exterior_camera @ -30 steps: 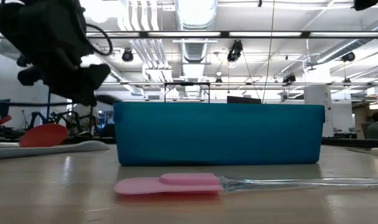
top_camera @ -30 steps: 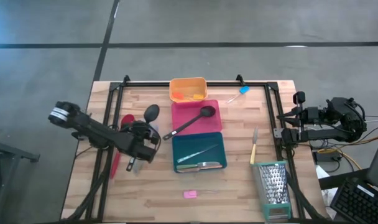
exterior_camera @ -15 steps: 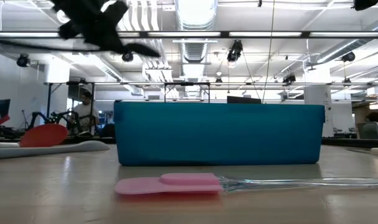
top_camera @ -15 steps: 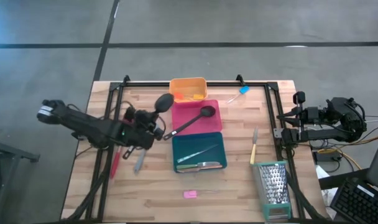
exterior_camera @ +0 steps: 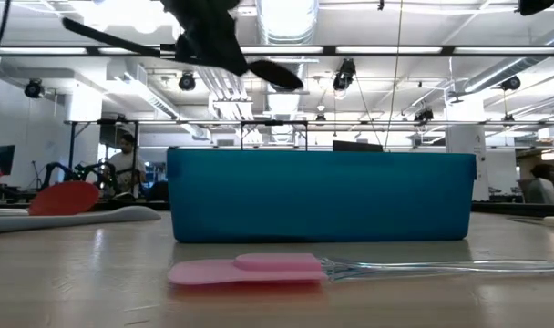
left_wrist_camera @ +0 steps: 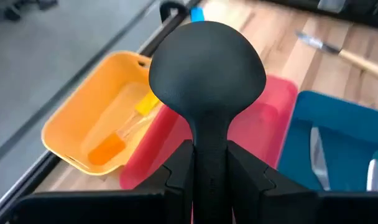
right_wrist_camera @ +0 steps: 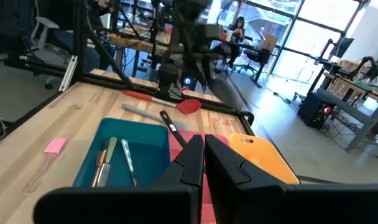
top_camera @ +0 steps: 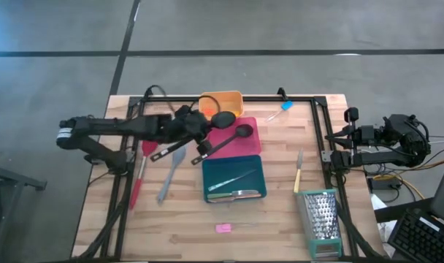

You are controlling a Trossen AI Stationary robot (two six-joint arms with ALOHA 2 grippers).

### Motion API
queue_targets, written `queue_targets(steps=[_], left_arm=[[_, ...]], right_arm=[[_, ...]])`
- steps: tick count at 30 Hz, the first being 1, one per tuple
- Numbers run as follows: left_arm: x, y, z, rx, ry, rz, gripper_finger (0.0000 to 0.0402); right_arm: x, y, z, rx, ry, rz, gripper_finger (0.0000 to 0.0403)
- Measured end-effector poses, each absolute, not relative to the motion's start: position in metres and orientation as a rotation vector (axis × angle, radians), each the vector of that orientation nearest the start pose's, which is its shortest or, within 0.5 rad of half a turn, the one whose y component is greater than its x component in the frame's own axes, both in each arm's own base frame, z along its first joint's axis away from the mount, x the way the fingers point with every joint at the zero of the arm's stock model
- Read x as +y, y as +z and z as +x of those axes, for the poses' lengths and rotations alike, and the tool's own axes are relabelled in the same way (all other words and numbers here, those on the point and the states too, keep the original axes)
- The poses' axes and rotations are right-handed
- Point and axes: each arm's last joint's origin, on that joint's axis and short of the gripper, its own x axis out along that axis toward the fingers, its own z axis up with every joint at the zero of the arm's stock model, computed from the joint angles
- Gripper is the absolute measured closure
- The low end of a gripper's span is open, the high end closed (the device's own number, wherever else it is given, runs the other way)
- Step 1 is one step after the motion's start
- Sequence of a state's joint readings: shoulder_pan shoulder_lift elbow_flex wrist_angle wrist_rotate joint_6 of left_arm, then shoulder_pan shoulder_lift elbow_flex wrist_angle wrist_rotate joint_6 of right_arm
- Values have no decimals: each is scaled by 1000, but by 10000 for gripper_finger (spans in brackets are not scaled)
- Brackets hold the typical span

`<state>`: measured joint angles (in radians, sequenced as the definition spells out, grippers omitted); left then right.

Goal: Pick & Place Kitchen Items
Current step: Put the black serving spoon into the pink bin

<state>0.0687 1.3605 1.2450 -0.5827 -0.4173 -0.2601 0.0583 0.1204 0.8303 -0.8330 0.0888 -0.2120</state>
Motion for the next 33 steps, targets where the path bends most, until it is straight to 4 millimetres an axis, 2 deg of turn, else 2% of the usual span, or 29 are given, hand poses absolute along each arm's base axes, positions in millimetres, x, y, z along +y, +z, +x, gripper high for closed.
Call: queue_targets(steps=[9,16,24,33], left_arm=[[48,299,333,790,483,-113,334],[59,272,361,883,481,-110,334],[74,253,381,931,480,-139,334],[96,251,394,914,503,-176,334]], right_arm=[[-3,329,1,125,-17,-221,394],[-3,329,1,125,-17,-219,394],[-3,329,1,125,-17,-219,394],[-3,329,1,125,-17,-219,394]])
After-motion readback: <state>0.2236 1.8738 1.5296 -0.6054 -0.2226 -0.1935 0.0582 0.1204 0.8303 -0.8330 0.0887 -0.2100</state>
